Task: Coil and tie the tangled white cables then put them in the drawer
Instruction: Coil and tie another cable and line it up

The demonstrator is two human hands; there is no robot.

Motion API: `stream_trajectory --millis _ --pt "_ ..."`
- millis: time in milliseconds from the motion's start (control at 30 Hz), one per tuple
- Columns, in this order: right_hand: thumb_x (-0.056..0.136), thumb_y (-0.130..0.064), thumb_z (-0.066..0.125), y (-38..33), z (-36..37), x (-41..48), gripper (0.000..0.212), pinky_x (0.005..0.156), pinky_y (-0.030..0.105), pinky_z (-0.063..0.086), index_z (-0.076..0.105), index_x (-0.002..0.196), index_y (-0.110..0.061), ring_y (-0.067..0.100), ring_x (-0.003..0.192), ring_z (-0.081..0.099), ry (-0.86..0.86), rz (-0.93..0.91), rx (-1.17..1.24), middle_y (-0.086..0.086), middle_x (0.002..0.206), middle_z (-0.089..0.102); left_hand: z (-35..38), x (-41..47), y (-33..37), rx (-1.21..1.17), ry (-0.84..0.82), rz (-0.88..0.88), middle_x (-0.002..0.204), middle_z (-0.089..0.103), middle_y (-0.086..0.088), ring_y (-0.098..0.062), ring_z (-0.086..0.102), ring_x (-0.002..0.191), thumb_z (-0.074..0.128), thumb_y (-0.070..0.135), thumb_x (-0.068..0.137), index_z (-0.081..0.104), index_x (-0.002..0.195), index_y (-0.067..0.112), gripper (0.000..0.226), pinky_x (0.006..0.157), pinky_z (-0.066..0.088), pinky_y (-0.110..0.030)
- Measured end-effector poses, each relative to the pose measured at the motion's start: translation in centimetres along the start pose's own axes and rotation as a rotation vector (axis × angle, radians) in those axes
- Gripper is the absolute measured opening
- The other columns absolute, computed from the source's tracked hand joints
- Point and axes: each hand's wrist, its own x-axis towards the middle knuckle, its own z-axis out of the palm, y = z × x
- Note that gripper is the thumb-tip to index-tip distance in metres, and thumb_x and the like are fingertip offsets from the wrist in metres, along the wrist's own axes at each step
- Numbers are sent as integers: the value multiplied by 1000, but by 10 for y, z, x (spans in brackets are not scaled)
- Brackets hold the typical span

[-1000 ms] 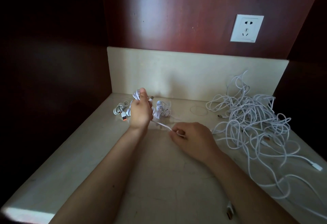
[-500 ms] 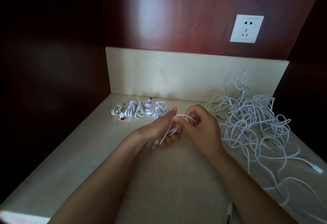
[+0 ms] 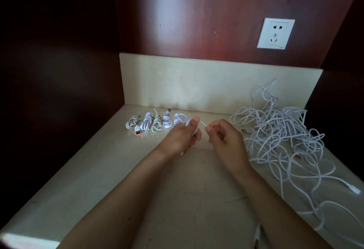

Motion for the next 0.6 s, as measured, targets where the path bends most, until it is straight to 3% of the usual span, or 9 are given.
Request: stream_trajectory --millis 100,200,267,333,367,433,500,600 --pt "92 -27 61 3 2 -2 13 64 40 50 59 79 -29 11 61 58 -54 11 -64 -8 65 62 -4 5 -2 3 189 99 49 45 4 -7 41 43 29 42 105 70 77 19 54 45 34 -19" --pt "94 -31 57 0 8 -7 16 64 39 50 55 79 -28 7 57 55 -166 -24 -118 -9 63 63 -7 7 -5 -195 283 77 55 56 7 -10 50 54 30 41 105 73 86 17 53 51 43 -21" --pt "93 -38 52 -4 10 -10 13 65 37 49 55 82 -31 6 59 57 -204 -53 -156 -10 64 64 -7 9 -7 -354 253 23 70 68 3 -18 60 71 32 44 104 75 82 19 54 70 53 -34" --pt "92 -41 47 -6 11 -10 15 65 33 47 56 84 -32 5 61 57 -216 -74 -213 -11 66 65 -6 12 -7 -563 235 -45 75 71 -4 -23 64 76 34 44 103 73 76 16 56 84 52 -47" --pt "92 -41 47 -7 10 -10 16 64 33 46 56 82 -33 5 60 55 -223 -88 -240 -11 67 64 -4 14 -4 -712 245 -70 66 68 -4 -21 64 66 34 44 103 68 75 11 55 82 52 -45" --pt "93 -39 50 -6 10 -11 20 63 33 47 57 78 -31 5 58 53 -263 -121 -260 -9 65 63 -5 14 4 -945 308 -97 46 47 3 -11 47 41 31 43 104 51 72 10 50 58 48 -28" --pt "92 -42 50 -5 11 -12 27 63 32 46 64 79 -23 7 62 56 -316 -162 -297 -8 67 63 -12 14 8 -889 419 -86 41 29 9 -5 26 33 29 40 106 41 69 15 46 38 28 -15" --pt "88 -47 50 -7 14 -14 33 61 27 42 66 75 -21 7 65 57 -341 -156 -258 -8 67 62 -23 14 3 -615 547 -45 39 29 12 -5 24 33 30 39 105 40 67 17 46 39 21 -17"
